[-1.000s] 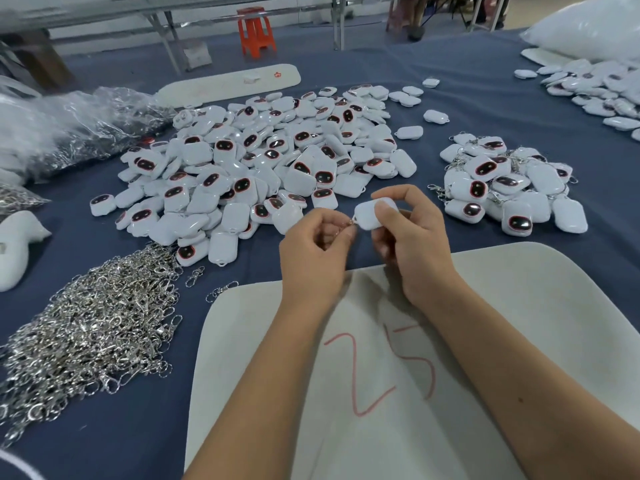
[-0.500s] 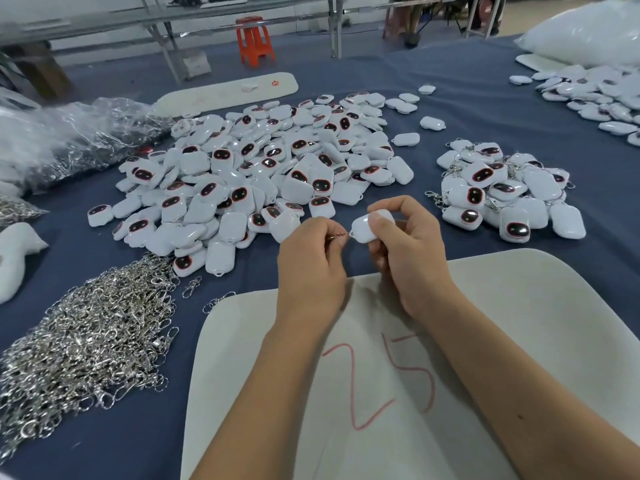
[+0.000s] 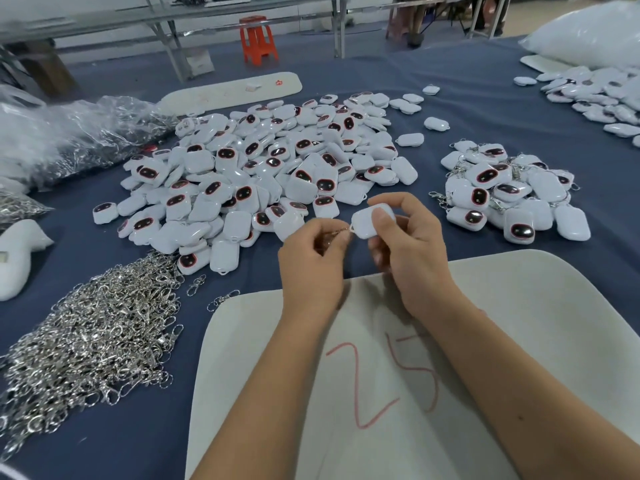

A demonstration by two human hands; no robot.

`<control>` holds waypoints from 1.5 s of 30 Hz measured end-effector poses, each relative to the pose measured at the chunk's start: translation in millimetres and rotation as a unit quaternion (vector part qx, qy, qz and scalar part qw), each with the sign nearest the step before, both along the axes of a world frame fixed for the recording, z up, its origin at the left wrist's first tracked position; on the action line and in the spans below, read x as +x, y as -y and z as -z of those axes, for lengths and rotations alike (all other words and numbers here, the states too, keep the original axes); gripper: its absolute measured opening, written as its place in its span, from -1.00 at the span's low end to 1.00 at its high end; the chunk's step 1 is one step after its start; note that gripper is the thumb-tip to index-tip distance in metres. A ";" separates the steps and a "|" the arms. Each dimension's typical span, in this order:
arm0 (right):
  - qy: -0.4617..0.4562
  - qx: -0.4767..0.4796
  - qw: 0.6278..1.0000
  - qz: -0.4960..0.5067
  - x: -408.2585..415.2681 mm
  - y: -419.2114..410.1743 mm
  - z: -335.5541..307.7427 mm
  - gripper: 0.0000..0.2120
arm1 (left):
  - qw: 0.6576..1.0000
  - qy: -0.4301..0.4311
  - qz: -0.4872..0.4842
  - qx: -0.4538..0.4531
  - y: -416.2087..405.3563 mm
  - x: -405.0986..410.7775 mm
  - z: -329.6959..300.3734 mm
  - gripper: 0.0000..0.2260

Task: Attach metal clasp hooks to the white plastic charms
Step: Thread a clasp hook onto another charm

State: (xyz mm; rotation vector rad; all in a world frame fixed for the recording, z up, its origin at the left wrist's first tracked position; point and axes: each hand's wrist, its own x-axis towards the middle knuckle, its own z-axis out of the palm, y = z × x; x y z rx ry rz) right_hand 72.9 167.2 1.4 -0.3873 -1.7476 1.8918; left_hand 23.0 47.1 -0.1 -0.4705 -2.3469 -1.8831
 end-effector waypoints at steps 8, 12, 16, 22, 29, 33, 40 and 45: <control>-0.011 -0.087 0.994 -0.059 -1.4 -6.4 -0.1 -0.88 | 0.985 0.098 0.076 0.117 0.8 -2.4 1.6 -0.81; 0.035 0.068 0.997 0.033 -0.8 -1.3 3.2 -0.92 | 0.985 -0.092 0.010 -0.145 3.4 1.1 -0.2 -0.85; 0.033 0.218 0.971 0.093 3.7 6.1 2.4 -0.96 | 0.957 -0.121 -0.027 -0.263 -2.5 3.2 -5.3 -0.90; 0.020 0.168 0.984 0.050 5.8 8.3 -0.4 -0.94 | 0.959 -0.113 -0.044 -0.255 -4.4 7.2 -9.0 -0.91; -0.015 -0.075 0.996 -0.042 -0.9 -2.8 -2.7 -0.88 | 0.971 0.149 0.075 0.172 2.5 0.1 -4.4 -0.82; -0.013 -0.125 0.990 -0.070 -1.9 -2.8 -3.3 -0.88 | 0.937 0.207 0.100 0.264 -2.0 3.3 -3.2 -0.80; 0.014 -0.100 0.994 -0.038 -2.1 0.3 -2.4 -0.91 | 0.999 -0.042 0.022 -0.001 3.4 -0.7 0.1 -0.83; 0.013 -0.087 0.996 -0.022 -2.6 0.5 -0.5 -0.93 | 0.985 -0.125 0.002 -0.120 1.3 -1.5 1.5 -0.88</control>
